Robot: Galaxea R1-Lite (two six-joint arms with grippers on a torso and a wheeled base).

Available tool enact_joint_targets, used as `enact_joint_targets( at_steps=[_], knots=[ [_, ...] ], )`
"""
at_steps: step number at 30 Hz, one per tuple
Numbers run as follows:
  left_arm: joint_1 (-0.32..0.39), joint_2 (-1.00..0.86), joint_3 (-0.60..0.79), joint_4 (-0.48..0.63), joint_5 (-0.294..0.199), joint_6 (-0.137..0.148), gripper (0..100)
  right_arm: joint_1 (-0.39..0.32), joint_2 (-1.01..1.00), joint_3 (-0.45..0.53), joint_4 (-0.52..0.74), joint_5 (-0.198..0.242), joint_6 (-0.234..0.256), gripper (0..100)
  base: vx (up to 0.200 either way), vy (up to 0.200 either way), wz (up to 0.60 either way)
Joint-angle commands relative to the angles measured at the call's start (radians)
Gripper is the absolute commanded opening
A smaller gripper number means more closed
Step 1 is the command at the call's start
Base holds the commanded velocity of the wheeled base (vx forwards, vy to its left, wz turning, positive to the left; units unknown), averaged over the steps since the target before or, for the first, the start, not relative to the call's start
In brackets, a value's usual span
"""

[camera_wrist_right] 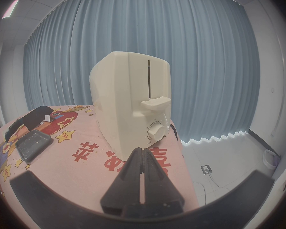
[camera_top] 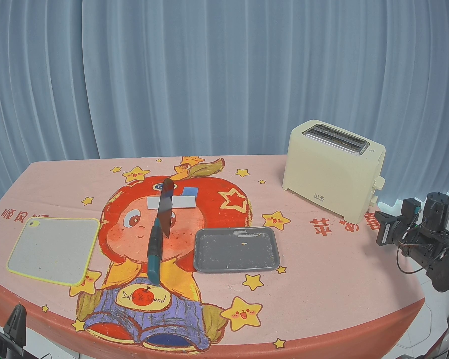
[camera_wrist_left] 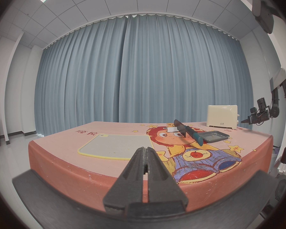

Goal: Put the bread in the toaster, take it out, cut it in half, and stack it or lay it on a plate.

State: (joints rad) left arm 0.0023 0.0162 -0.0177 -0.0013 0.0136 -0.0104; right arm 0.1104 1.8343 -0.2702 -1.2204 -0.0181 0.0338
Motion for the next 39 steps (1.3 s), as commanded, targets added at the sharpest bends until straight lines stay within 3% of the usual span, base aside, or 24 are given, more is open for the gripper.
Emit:
enact_joint_targets(
  at_steps=[1, 4, 10, 15, 17, 39],
  knots=[
    [0.001, -0.016, 0.018, 0.000, 0.000, 0.000, 0, -0.023, 0.014, -0.009, -0.002, 0.013, 0.000, 0, 0.000, 0.000, 0.00],
    [0.001, -0.016, 0.018, 0.000, 0.000, 0.000, 0, -0.032, 0.016, -0.017, -0.002, 0.026, 0.001, 0, 0.000, 0.000, 0.00],
    [0.001, -0.016, 0.018, 0.000, 0.000, 0.000, 0, -0.081, 0.017, -0.038, -0.002, 0.096, 0.006, 0, 0.000, 0.000, 0.00],
    [0.001, -0.016, 0.018, 0.000, 0.000, 0.000, 0, -0.143, 0.019, -0.047, -0.002, 0.231, 0.006, 0, 0.000, 0.000, 0.00],
    [-0.001, -0.016, 0.018, 0.000, 0.000, 0.000, 0, -0.150, 0.023, -0.052, -0.004, 0.260, 0.008, 0, 0.000, 0.000, 0.00],
    [-0.001, -0.016, 0.018, 0.000, 0.000, 0.000, 0, -0.153, 0.122, -0.104, -0.094, 0.270, 0.009, 0, 0.000, 0.000, 0.00]
  ],
)
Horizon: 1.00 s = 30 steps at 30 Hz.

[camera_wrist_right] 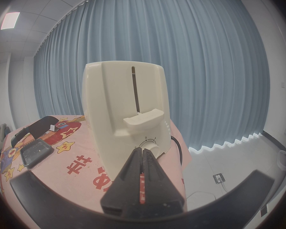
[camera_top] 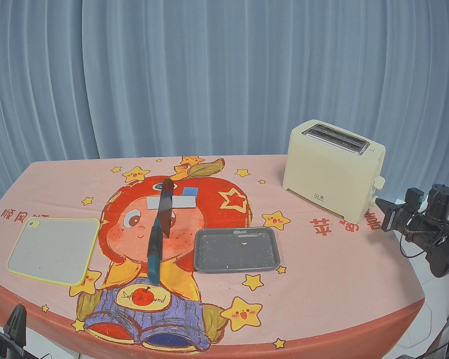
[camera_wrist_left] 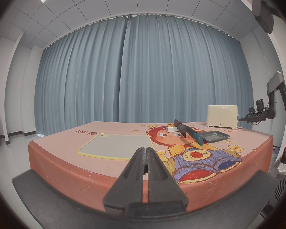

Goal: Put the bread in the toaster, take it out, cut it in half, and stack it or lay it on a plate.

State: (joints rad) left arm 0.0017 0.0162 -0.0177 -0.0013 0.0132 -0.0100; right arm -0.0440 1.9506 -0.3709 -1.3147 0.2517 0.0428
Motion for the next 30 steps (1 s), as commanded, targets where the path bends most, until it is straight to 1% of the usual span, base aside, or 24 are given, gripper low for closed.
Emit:
enact_joint_targets(
  at_steps=[1, 14, 30],
  knots=[
    [0.000, -0.016, 0.018, 0.000, 0.001, -0.001, 0, 0.003, 0.005, -0.003, -0.001, 0.000, 0.000, 0, 0.000, 0.000, 0.00],
    [0.001, -0.016, 0.018, 0.000, 0.001, -0.001, 0, 0.010, 0.021, -0.019, -0.001, -0.006, 0.002, 0, 0.000, 0.000, 0.00],
    [0.001, -0.016, 0.018, 0.000, 0.001, -0.001, 0, 0.012, 0.044, -0.005, -0.001, -0.009, -0.003, 0, 0.000, 0.000, 0.00]
  ],
)
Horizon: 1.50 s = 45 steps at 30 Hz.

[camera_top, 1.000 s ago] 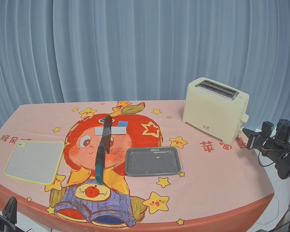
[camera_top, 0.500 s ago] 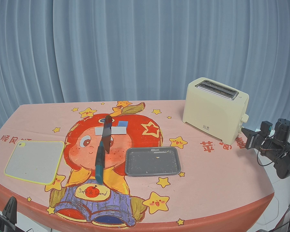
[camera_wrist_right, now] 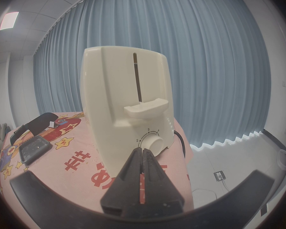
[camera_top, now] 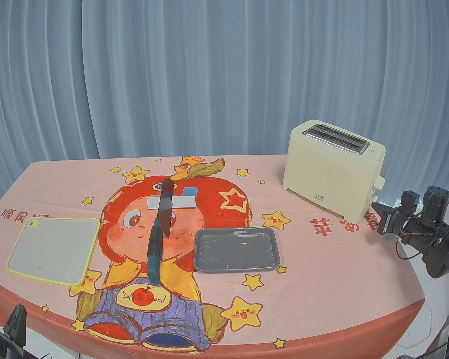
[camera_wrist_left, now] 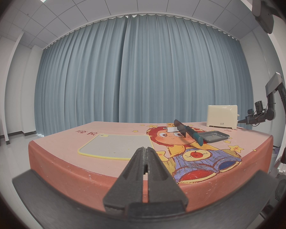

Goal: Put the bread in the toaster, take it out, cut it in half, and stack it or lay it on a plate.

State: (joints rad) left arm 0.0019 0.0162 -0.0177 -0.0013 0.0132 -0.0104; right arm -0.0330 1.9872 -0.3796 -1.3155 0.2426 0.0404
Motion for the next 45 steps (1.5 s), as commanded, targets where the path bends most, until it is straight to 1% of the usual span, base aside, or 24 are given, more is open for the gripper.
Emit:
enact_joint_targets(
  at_steps=[1, 26, 45],
  knots=[
    [0.001, -0.016, 0.018, 0.000, 0.001, 0.000, 0, 0.001, 0.007, 0.004, -0.001, 0.000, -0.001, 0, 0.000, 0.000, 0.00],
    [0.001, -0.016, 0.018, 0.000, 0.001, 0.000, 0, 0.016, 0.002, 0.030, -0.001, -0.002, -0.007, 0, 0.000, 0.000, 0.00],
    [0.001, -0.016, 0.018, 0.000, 0.001, 0.000, 0, 0.005, 0.013, 0.030, 0.001, -0.003, -0.008, 0, 0.000, 0.000, 0.00]
  ],
)
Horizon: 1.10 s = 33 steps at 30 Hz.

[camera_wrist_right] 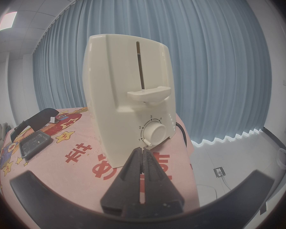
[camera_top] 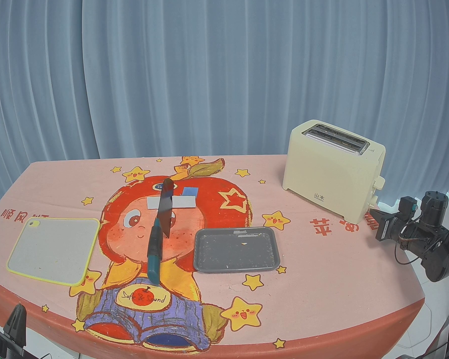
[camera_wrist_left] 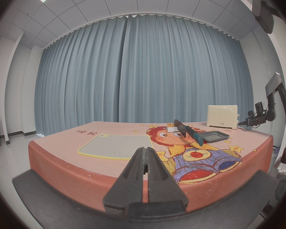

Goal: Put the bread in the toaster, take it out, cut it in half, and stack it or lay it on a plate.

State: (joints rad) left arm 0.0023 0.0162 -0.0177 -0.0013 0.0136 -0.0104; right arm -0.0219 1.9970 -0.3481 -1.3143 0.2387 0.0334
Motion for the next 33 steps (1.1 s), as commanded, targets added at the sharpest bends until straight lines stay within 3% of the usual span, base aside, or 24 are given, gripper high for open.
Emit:
enact_joint_targets(
  at_steps=[1, 33],
  knots=[
    [-0.001, -0.016, 0.018, 0.000, 0.000, 0.000, 0, -0.007, 0.003, -0.002, 0.000, 0.001, -0.001, 0, 0.000, 0.000, 0.00],
    [-0.001, -0.016, 0.018, 0.000, 0.000, 0.000, 0, -0.004, -0.007, -0.017, -0.002, 0.001, 0.010, 0, 0.000, 0.000, 0.00]
  ],
)
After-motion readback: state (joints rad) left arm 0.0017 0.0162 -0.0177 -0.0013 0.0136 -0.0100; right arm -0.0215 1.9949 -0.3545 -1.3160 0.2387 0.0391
